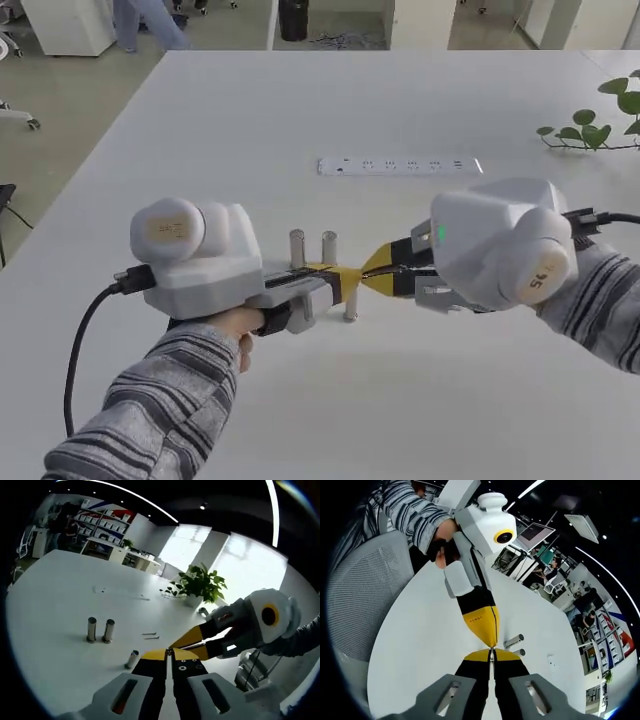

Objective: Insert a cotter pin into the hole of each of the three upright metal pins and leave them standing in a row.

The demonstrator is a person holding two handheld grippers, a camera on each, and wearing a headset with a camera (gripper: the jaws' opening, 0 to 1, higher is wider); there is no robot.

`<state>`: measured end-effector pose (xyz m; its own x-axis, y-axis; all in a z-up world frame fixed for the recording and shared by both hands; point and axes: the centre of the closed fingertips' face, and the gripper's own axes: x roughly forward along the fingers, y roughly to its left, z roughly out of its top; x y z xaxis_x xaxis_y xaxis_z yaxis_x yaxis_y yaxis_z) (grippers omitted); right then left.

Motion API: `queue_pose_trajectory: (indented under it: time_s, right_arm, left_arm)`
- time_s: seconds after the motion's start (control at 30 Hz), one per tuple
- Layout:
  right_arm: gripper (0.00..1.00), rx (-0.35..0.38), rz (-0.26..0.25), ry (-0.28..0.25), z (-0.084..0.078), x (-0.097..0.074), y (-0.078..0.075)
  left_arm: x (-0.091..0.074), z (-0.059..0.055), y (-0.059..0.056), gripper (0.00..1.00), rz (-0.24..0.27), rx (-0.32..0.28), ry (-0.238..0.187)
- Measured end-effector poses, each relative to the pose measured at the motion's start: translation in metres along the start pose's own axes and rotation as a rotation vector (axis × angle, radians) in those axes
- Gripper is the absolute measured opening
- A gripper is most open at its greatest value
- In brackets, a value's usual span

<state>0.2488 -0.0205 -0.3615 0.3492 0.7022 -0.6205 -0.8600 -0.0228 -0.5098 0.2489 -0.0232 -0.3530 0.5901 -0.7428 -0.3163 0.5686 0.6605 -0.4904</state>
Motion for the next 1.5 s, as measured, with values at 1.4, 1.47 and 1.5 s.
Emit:
queue_pose_trajectory:
  time_s: [1.4, 1.47, 1.5]
  right_arm:
    - [0.04, 0.751, 0.227, -0.287, 0.008, -0.010, 0.031]
    - [0.03, 0.745, 0.234, -0.287, 0.009, -0.010, 0.032]
    - [0.03, 0.740, 0.235, -0.287, 0.009, -0.010, 0.032]
  left_arm:
    - [-0.013, -0.018, -0.019, 0.00, -0.232, 0.391, 0.039]
    - [-0.013, -0.018, -0.020, 0.00, -0.240, 0.386, 0.036]
    - [-0.013, -0.019, -0.020, 0.00, -0.243, 0.386, 0.037]
